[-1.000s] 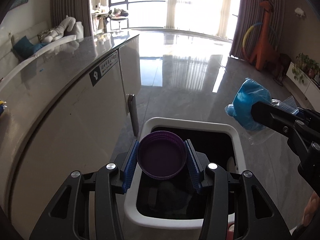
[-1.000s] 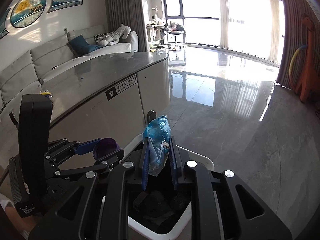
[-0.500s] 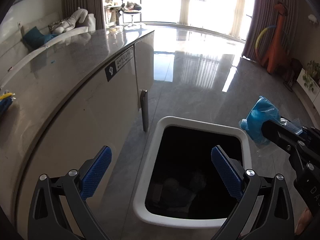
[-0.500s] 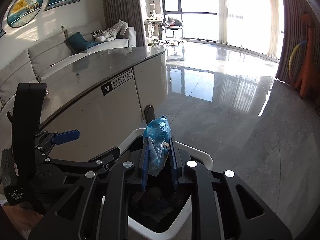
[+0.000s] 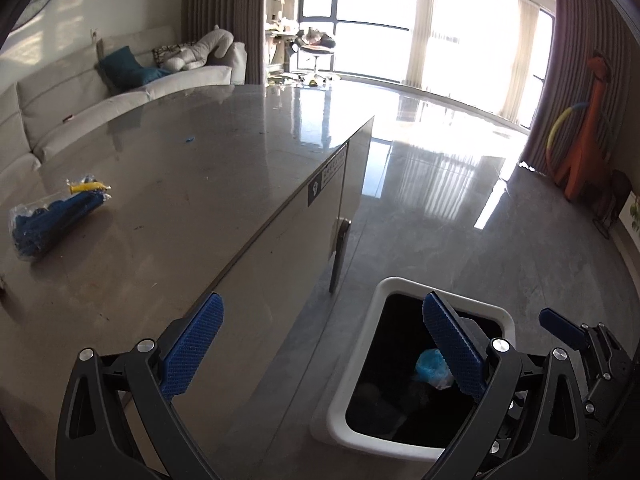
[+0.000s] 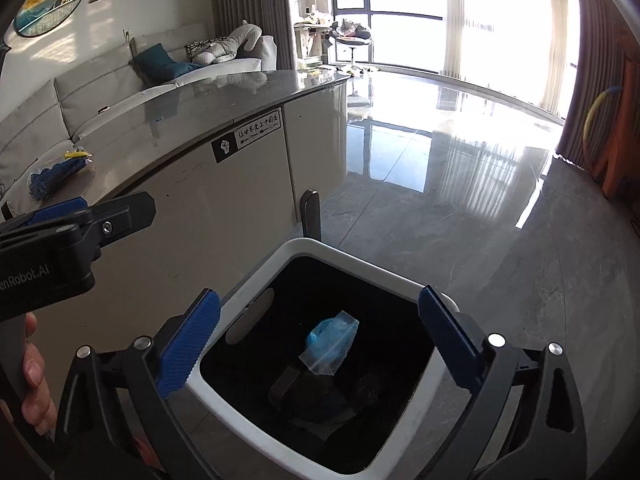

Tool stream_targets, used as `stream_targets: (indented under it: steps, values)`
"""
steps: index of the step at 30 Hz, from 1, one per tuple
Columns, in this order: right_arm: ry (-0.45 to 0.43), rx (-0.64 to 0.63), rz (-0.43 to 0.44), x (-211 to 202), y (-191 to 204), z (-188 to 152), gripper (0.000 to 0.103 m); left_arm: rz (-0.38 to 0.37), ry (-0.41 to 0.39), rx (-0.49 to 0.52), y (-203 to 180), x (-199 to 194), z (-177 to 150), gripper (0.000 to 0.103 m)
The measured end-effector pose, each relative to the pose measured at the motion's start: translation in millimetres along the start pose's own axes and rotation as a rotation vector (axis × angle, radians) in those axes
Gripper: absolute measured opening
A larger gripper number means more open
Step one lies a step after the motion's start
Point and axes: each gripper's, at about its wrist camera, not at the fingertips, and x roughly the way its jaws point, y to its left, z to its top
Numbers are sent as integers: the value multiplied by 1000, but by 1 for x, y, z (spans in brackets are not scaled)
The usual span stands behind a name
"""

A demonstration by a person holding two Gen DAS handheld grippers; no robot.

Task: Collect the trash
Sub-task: 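Lower the blue bag into the bin and open the right gripper, then move both grippers back over the table toward the remaining items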

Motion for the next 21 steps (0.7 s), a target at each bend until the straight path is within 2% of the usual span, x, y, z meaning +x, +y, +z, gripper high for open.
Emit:
stream_targets:
  steps: [3, 7, 9, 11, 14, 17, 21]
  values:
    - [-2, -8, 1, -2, 5, 6, 98, 40, -18, -21, 13, -8, 3, 98]
    - [-70, 2, 54, -18, 16, 21, 98, 123, -43, -65, 38, -25, 10, 98]
    - [-108, -21, 81, -27, 27, 30, 98, 183, -52, -101, 56, -34, 14, 98]
    - [-144, -54, 106, -35, 41, 39, 98, 212, -68, -155, 76, -44, 17, 98]
    - [-185, -115, 152, -44, 67, 50, 98, 322, -90, -207, 102, -58, 22, 98]
    - [-222, -173, 200, -50, 96, 60, 98, 451, -120, -207, 121, -75, 27, 98]
    - [-245, -246, 274, -46, 138, 68, 98, 577, -124, -232, 154, -90, 28, 98]
